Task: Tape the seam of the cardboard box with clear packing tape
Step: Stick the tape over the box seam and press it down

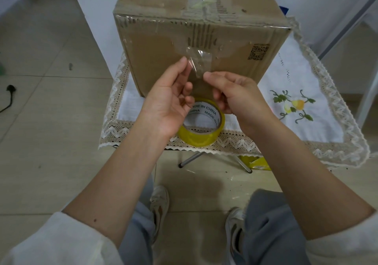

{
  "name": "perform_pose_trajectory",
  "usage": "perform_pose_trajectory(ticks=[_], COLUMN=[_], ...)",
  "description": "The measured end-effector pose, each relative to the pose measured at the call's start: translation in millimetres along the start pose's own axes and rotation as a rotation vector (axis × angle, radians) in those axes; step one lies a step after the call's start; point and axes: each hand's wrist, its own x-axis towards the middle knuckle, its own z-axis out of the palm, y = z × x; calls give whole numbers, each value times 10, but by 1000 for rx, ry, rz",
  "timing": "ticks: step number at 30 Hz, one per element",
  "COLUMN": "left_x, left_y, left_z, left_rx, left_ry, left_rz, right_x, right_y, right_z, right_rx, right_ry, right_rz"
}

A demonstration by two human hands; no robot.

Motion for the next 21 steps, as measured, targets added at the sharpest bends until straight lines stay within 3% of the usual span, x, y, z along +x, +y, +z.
perform_pose_trajectory(ticks=[8, 10, 14, 16, 21], left_x=[35, 64, 117, 133, 163], left_y=[-42, -81, -184, -222, -231], left_z=[-9, -30, -88, -99, -109], left_rx=[93, 179, 523, 597, 618], left_ry=[65, 105, 137, 141, 156], left_rz=[110, 273, 790, 901, 976], right_x=[19, 17, 35, 47, 54], right_y=[15, 29, 75, 96, 126], right_z=[9, 12, 58, 84, 121], right_rx=[-2, -3, -39, -67, -96], right_ry=[11, 27, 101, 143, 189], right_rz=[-20, -33, -98, -132, -192])
